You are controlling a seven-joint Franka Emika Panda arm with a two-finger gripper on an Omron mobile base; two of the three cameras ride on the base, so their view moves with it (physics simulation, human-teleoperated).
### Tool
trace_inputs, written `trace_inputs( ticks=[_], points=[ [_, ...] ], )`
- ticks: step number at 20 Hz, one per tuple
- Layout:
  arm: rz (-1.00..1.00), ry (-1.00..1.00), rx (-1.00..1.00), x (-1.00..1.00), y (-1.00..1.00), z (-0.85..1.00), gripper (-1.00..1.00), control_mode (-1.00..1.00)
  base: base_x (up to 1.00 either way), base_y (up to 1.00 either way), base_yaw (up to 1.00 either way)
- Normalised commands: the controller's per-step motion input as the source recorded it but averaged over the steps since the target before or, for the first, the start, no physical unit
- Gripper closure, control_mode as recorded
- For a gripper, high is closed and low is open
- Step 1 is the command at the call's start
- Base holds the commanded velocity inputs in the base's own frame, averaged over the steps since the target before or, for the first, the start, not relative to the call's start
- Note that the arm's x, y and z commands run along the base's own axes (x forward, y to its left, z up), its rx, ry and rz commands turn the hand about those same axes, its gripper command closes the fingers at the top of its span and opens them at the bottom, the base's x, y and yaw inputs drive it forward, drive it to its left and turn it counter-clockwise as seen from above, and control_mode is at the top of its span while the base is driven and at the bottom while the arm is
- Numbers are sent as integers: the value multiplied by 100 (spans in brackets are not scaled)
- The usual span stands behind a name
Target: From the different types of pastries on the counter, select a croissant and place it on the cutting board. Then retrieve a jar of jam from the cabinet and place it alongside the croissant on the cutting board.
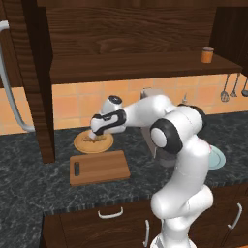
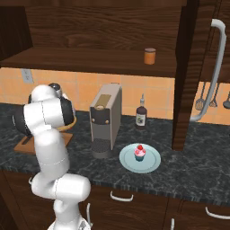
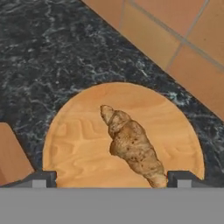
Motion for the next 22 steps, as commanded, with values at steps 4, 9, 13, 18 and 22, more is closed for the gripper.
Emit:
trace_inputs(
  ticks=[4,9,13,18,22],
  points=[
    [0,0,-7,81,21,-26,-100,-100,0,0,0],
    [0,8,-2,58,32,-40,-100,-100,0,0,0],
    [0,7,0,32,28,-33,-100,-100,0,0,0],
    [8,1,-11,18,0,-38,-100,-100,0,0,0],
    [11,0,-9,-6,-1,-24,-100,-100,0,0,0]
  ],
)
